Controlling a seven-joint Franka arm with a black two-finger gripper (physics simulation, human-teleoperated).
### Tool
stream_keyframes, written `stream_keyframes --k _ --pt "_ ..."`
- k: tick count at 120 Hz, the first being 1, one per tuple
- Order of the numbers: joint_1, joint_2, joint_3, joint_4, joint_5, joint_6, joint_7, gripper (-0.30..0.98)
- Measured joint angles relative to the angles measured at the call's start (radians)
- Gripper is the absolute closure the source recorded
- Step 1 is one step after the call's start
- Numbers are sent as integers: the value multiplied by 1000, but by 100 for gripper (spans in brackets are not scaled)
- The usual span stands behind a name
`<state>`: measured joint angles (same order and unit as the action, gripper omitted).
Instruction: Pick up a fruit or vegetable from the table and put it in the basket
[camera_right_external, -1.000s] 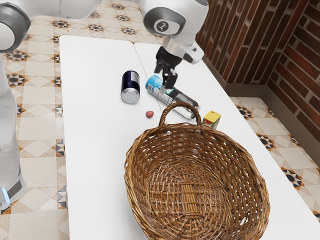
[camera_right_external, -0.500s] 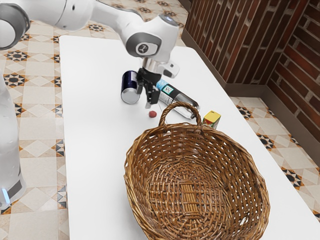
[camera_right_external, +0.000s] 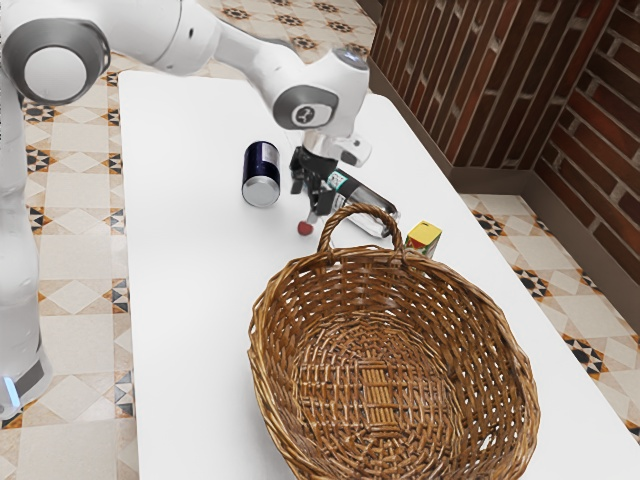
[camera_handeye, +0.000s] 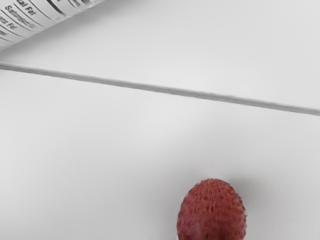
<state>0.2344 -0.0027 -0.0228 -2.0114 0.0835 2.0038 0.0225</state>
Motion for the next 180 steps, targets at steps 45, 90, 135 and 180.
stream_keyframes --k 45,90,135,180 --pt "9 29 -2 -24 -41 23 30 0" --pt "-6 49 -17 -45 -52 92 49 1" --pt "11 55 -17 -51 -59 110 62 1" --pt "4 61 -17 -49 -65 112 71 15"
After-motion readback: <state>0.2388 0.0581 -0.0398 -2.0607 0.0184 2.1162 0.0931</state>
